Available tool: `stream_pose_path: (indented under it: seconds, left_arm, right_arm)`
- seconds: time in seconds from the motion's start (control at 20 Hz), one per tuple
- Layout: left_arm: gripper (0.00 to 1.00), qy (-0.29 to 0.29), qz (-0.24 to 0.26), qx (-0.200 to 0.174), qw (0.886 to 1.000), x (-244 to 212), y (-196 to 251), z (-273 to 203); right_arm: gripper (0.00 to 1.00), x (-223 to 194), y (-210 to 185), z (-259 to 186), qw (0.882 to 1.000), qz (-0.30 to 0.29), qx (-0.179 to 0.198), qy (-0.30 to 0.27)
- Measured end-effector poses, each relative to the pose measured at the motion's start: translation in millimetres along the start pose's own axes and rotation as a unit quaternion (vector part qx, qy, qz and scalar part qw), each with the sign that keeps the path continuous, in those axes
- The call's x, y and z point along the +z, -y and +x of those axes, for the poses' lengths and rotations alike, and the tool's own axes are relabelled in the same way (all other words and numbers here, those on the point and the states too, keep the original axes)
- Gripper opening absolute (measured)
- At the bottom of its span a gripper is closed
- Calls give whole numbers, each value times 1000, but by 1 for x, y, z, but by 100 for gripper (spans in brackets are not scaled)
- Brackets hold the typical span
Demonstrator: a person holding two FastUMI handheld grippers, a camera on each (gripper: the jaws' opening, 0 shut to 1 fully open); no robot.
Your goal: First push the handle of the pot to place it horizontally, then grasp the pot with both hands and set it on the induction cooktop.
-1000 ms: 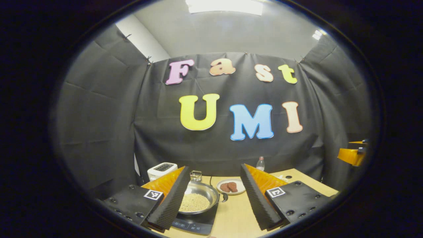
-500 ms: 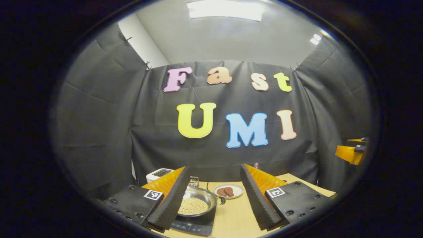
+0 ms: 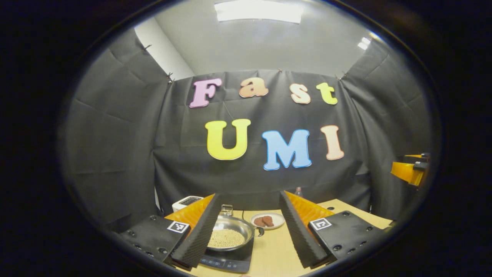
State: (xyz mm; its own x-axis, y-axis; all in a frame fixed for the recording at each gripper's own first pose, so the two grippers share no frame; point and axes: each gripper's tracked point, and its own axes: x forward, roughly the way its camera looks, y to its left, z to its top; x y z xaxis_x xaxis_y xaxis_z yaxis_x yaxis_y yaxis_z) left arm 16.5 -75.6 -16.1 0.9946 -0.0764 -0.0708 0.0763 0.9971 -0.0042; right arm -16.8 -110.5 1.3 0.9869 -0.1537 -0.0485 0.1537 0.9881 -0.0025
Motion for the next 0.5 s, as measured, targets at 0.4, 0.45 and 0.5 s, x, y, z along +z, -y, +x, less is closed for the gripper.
stream_pose_path:
  seconds: [0.4,0.45,0.5]
  left_arm:
    - [98,4,-8,5,1000,4,-5,2]
    - [98,3,-9,7,1000,4,-6,2]
    - [100,1,-9,8,1000,3,-7,3]
  right_arm:
    - [98,6,-5,4,1000,-17,3,7]
    - [98,6,-5,4,1000,-15,4,6]
    - [98,6,-5,5,1000,-12,4,5]
